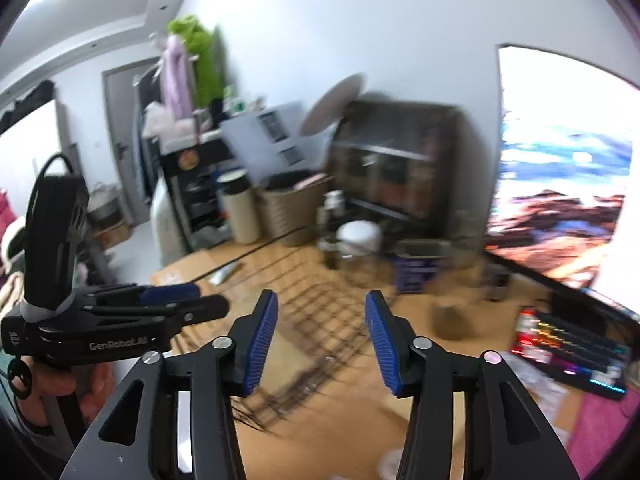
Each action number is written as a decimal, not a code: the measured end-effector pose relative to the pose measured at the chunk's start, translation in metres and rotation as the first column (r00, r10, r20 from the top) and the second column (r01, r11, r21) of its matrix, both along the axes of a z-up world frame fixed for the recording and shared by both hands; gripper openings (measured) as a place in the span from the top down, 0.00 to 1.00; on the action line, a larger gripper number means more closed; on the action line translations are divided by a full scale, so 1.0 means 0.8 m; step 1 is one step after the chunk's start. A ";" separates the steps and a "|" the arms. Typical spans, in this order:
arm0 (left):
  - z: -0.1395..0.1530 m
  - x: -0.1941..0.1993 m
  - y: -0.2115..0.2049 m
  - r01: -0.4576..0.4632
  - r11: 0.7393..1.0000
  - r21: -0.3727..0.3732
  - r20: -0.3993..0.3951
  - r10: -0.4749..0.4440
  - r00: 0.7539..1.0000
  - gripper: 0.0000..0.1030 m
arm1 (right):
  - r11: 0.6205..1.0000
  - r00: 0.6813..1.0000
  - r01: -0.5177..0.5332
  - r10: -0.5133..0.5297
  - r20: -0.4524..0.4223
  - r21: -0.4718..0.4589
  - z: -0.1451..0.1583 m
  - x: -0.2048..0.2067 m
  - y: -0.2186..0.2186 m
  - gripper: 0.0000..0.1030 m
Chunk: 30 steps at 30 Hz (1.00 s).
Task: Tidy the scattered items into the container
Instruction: 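Carry both bread bags over the wire basket and open both grippers, then return both grippers to the desk and position the left gripper over a bread bag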
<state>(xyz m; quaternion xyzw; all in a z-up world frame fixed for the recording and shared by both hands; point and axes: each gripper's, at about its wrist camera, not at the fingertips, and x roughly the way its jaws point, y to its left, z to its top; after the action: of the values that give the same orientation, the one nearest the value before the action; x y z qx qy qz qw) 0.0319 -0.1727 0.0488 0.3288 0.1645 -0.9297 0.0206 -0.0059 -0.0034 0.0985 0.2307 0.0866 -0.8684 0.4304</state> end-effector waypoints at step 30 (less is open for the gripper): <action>-0.122 -0.028 0.274 0.690 0.712 -0.131 0.448 -0.579 0.682 0.34 | 0.936 0.980 0.081 -0.138 0.145 0.342 -0.137 0.018 0.234 0.46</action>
<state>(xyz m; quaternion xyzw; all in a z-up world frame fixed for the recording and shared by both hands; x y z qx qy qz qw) 0.0096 0.0467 -0.0485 0.5297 -0.1060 -0.8102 -0.2278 0.0086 0.1840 -0.0110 0.3766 0.1835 -0.8414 0.3414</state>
